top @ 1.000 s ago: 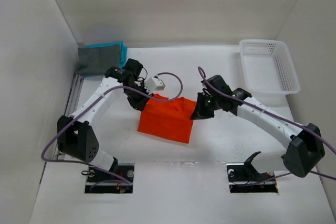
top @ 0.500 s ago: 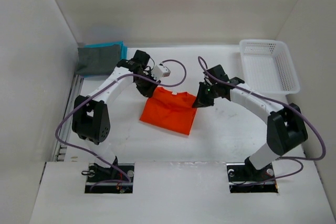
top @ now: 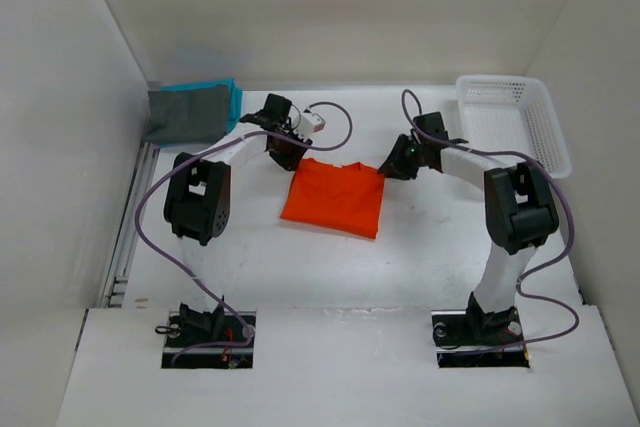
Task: Fold and stack the t-shirts
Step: Grab one side of the 2/3 rectangular tshirt with both arms
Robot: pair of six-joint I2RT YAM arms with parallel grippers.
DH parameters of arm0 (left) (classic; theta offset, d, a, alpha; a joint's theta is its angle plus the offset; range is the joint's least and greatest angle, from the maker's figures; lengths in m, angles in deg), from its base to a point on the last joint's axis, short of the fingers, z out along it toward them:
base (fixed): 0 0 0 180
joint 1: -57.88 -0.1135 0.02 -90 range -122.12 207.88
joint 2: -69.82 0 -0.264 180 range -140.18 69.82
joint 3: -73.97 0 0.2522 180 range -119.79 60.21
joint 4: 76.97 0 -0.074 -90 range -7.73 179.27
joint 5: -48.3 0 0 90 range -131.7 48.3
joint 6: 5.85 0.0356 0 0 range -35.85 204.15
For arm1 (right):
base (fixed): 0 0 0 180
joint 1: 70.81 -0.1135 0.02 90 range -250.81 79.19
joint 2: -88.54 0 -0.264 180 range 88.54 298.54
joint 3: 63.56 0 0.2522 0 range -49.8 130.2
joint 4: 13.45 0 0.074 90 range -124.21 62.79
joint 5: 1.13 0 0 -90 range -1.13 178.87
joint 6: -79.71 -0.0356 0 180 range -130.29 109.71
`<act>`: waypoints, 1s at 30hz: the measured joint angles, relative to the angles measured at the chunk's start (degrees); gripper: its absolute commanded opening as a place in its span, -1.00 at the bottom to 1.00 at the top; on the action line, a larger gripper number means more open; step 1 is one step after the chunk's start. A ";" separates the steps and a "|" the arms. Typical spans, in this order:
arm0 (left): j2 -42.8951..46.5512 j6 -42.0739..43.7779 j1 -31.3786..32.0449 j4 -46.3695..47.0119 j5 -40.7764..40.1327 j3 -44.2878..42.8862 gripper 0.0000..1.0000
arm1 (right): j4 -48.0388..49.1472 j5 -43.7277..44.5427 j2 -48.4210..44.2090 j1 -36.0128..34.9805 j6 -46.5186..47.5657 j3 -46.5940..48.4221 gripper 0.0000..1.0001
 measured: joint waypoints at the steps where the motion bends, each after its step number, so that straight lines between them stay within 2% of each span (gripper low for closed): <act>1: -0.59 -0.48 -0.28 1.36 -0.55 -0.37 -0.42 | 1.40 0.00 0.39 0.52 -0.26 0.39 -0.25; 6: -1.05 -2.21 -1.49 6.34 -5.25 -1.33 -0.33 | 8.26 -0.07 0.13 2.51 -0.46 1.16 -0.21; 13: 5.99 -2.99 -0.87 8.85 -6.78 1.66 -0.27 | 11.65 -0.04 -10.82 2.51 -0.52 -6.23 -0.70; 18: 9.49 -3.50 3.61 9.07 -0.92 2.05 -0.48 | 13.05 -0.26 -12.39 -3.82 -2.14 -9.99 -0.87; 23: 1.88 -4.02 5.07 6.23 2.12 0.11 -0.57 | 13.22 1.05 -6.36 -7.04 -3.87 -10.56 -0.91; 27: -6.23 -5.90 3.21 4.63 1.77 -2.84 -0.54 | 13.79 3.21 -2.51 -5.66 -5.33 -10.29 -0.91; 30: -7.34 -8.33 1.75 4.81 1.01 -6.10 -0.50 | 14.34 3.87 0.13 -4.24 -5.84 -8.35 -0.91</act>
